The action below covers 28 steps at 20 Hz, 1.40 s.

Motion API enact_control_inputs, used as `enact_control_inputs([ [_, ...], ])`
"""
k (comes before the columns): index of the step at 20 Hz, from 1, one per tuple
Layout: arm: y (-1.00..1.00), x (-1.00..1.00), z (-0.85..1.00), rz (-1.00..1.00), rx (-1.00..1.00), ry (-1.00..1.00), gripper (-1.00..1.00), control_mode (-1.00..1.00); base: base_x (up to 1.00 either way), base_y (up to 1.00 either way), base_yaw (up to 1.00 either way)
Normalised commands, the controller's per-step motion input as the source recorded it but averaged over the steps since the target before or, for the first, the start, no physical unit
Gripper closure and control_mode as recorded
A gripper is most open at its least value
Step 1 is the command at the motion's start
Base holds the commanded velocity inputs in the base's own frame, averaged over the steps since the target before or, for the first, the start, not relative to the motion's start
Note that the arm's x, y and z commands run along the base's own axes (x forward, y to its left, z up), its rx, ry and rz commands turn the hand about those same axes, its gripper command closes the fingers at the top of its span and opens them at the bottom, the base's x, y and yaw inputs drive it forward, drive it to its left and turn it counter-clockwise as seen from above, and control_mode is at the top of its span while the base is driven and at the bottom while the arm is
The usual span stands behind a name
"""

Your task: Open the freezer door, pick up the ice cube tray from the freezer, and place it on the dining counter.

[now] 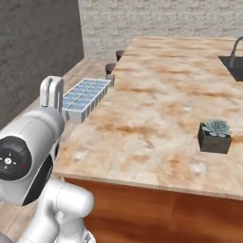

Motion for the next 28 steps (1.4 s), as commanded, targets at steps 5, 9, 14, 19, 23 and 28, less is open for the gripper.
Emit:
enact_control_inputs([
  [5,0.0,0.0,0.0,0.0,0.0,0.0,1.0,1.0,0.14,1.0,-0.42],
  [9,0.0,0.0,0.0,0.0,0.0,0.0,1.0,1.0,0.18,1.0,-0.42],
  [14,0.0,0.0,0.0,0.0,0.0,0.0,1.0,1.0,0.64,1.0,-0.56],
  [19,0.0,0.0,0.0,0.0,0.0,0.0,1.0,1.0,0.81,0.96,-0.62],
  [23,0.0,0.0,0.0,0.0,0.0,0.0,1.0,1.0,0.77,1.0,-0.6],
  [28,0.0,0.0,0.0,0.0,0.0,0.0,1.0,1.0,0.47,1.0,-0.54],
])
